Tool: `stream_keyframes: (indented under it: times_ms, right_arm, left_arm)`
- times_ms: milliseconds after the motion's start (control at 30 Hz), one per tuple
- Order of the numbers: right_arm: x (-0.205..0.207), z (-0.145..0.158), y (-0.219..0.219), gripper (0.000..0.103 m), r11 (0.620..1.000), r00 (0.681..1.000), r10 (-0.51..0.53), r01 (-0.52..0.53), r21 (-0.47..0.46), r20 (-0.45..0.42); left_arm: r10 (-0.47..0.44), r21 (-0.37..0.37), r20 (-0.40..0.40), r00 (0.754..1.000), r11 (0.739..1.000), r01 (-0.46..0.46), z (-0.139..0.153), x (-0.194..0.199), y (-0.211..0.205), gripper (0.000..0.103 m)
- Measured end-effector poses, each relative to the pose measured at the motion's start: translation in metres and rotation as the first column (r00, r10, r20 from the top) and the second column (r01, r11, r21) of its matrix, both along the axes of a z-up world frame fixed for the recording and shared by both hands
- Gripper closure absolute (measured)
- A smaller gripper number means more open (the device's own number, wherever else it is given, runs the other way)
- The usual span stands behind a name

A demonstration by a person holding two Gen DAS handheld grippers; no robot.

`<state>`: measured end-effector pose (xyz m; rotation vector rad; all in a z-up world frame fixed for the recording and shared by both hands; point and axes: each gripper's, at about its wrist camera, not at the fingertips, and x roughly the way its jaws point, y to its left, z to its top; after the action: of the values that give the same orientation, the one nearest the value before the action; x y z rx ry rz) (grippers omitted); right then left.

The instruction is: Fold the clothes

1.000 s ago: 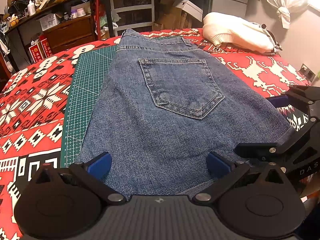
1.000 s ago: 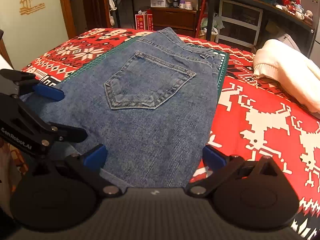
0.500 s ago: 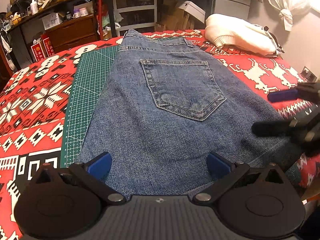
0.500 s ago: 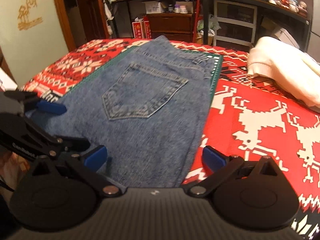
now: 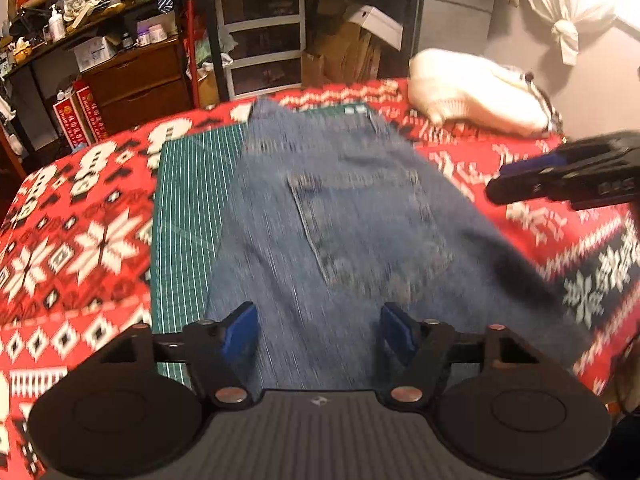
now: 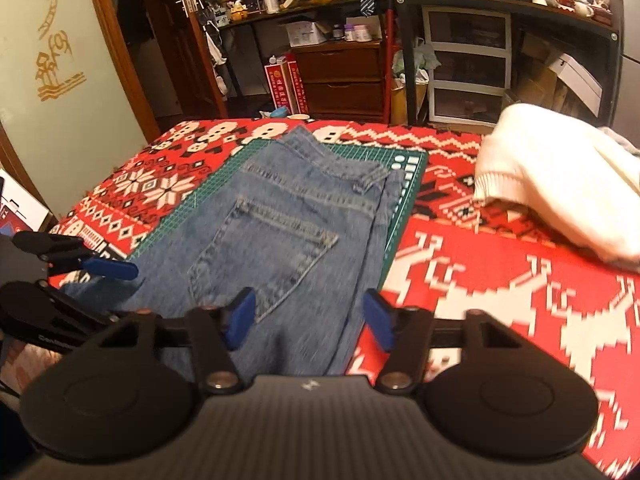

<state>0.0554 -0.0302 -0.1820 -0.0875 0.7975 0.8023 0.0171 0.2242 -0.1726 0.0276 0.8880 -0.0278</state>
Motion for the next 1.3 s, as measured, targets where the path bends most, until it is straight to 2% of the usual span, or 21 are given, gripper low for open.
stream_keyframes:
  times_ms: [167,300,433,600,700,833,933,1000,1133,1300]
  right_arm:
    - [0.044,-0.002,0.005,0.067,0.998,0.996,-0.036,0.039,0.038,-0.084]
    - [0.082,-0.012,0.008,0.069,0.993,0.983,-0.092,0.103,0.065,-0.157]
    - [0.109,-0.026,0.014,0.069,0.99,0.973,-0.086,0.108,0.091,-0.214]
    - [0.14,-0.037,0.022,0.072,0.98,0.964,-0.085,0.127,0.152,-0.253]
    - [0.156,-0.043,0.033,0.072,0.98,0.96,-0.084,0.128,0.153,-0.267]
    - [0.168,-0.054,0.046,0.071,0.983,0.951,-0.11,0.147,0.108,-0.287]
    - [0.171,-0.061,0.045,0.07,0.975,0.94,-0.125,0.175,0.133,-0.316]
    - [0.168,-0.061,0.044,0.073,0.975,0.939,-0.122,0.174,0.138,-0.32]
    - [0.149,-0.05,0.051,0.075,0.987,0.973,-0.076,0.105,0.124,-0.22]
    - [0.159,-0.063,0.049,0.074,0.975,0.944,-0.11,0.163,0.15,-0.31]
  left_arm:
    - [0.031,-0.02,-0.001,1.0,0.999,-0.031,0.012,0.033,0.022,0.056]
    - [0.072,-0.033,-0.008,0.997,0.997,-0.072,0.015,0.061,0.042,0.058]
    - [0.136,-0.099,-0.048,0.99,0.985,-0.14,0.006,0.082,0.062,0.057]
    - [0.139,-0.102,-0.084,0.987,0.984,-0.147,-0.007,0.097,0.066,0.057]
    - [0.138,-0.101,-0.104,0.985,0.984,-0.148,-0.014,0.103,0.066,0.057]
    - [0.114,-0.129,-0.107,0.988,0.983,-0.128,-0.019,0.103,0.067,0.057]
    - [0.099,-0.135,-0.098,0.99,0.984,-0.112,-0.02,0.102,0.066,0.057]
    - [0.095,-0.135,-0.096,0.991,0.985,-0.107,-0.02,0.102,0.065,0.057]
    - [0.106,-0.145,-0.099,0.989,0.982,-0.12,-0.021,0.102,0.067,0.057]
    - [0.114,-0.141,-0.099,0.988,0.982,-0.127,-0.022,0.102,0.065,0.057]
